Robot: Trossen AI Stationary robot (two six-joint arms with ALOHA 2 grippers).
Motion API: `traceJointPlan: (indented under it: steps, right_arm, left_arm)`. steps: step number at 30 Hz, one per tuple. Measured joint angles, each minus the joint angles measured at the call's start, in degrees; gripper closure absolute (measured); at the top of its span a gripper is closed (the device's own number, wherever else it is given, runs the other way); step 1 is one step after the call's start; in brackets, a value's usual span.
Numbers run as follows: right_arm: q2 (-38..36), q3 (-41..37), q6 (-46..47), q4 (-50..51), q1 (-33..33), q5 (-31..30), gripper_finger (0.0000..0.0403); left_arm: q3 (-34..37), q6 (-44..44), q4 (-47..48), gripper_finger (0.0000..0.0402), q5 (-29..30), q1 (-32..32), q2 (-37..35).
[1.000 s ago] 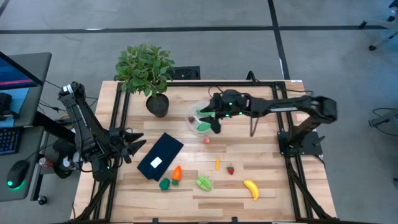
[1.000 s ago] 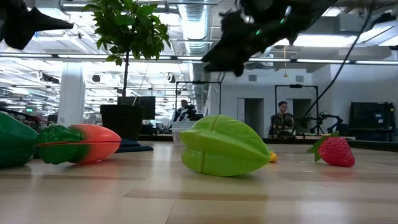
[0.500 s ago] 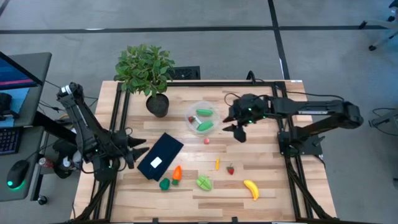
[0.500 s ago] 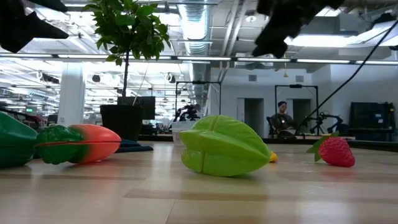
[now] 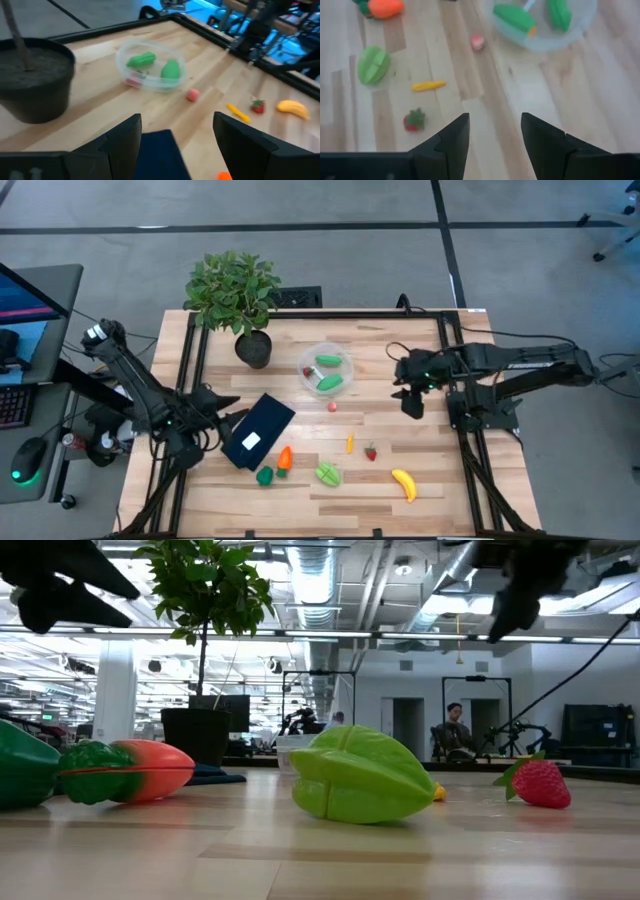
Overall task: Pick and placing Produce into tupperware
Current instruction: Put the orange carrot into the transparent bin
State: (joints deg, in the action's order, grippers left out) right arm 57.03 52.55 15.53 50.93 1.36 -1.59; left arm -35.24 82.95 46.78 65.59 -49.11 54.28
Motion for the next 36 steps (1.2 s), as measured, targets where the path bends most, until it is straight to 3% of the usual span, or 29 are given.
traceJointPlan:
  steps: [11,15,21,25,29,36]
  right_arm:
    - [-7.0,-6.8,13.9,0.0,8.8,-5.6,0.0230]
    - [-7.7,-8.9,17.7,-0.2,11.5,-6.9,0.0230]
    - [-7.4,-9.8,20.3,-0.3,16.0,-11.6,0.0230]
    - [-7.5,-9.8,21.7,-0.4,18.7,-16.6,0.0230]
    - [-7.5,-9.8,23.6,-0.2,21.0,-18.2,0.0230]
    - [-7.6,-9.8,27.0,3.2,24.6,-18.7,0.0232]
  left_arm:
    - [0.0,0.5,0.0,0.0165,-4.3,4.6,1.3]
    - [0.0,3.2,-0.4,0.0165,-8.9,5.3,1.7]
    - [0.0,-27.7,-16.2,0.0165,-23.6,5.2,5.8]
    - [0.0,-39.9,-25.2,0.0165,-26.0,5.9,9.9]
    - [0.0,-35.4,-29.2,0.0165,-28.6,8.3,13.2]
    - [-0.3,-29.9,-40.5,0.0165,-47.4,14.0,18.3]
